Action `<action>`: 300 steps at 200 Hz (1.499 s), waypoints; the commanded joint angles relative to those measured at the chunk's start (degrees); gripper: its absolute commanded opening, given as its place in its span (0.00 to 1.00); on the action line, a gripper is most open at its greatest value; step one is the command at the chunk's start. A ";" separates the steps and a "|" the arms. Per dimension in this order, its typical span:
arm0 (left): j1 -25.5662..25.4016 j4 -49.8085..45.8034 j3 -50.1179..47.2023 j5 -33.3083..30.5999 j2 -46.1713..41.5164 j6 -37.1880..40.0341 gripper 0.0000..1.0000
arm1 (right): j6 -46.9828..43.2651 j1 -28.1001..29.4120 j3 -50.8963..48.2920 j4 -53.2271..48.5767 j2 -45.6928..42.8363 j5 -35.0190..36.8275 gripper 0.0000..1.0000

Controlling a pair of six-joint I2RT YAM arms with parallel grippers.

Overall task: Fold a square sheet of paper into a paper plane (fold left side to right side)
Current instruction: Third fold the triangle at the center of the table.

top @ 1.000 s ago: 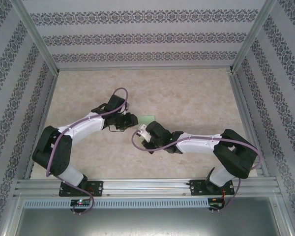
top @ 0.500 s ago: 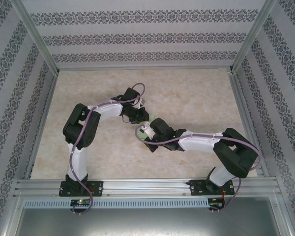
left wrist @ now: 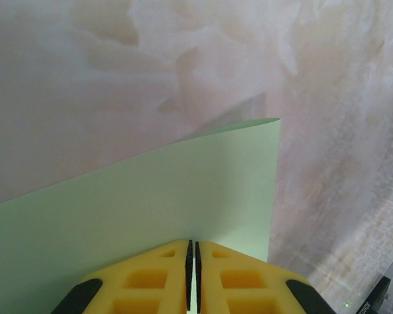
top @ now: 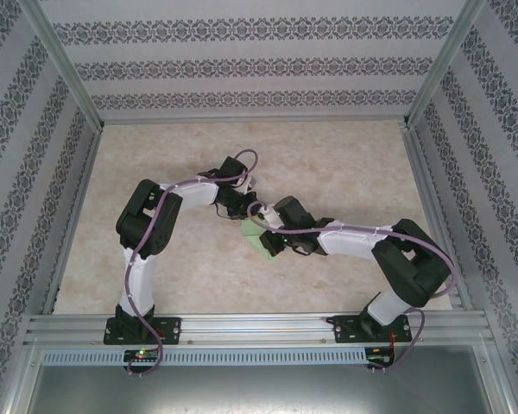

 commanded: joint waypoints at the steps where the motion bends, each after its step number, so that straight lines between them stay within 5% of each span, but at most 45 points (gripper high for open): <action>1: -0.76 -1.84 -0.44 -0.26 1.28 1.70 0.14 | 1.93 -1.07 1.84 -1.20 1.55 -0.61 0.00; 300: -1.21 -2.63 0.53 -0.87 1.63 1.97 0.11 | 4.50 -4.50 2.32 -3.09 3.22 2.74 0.00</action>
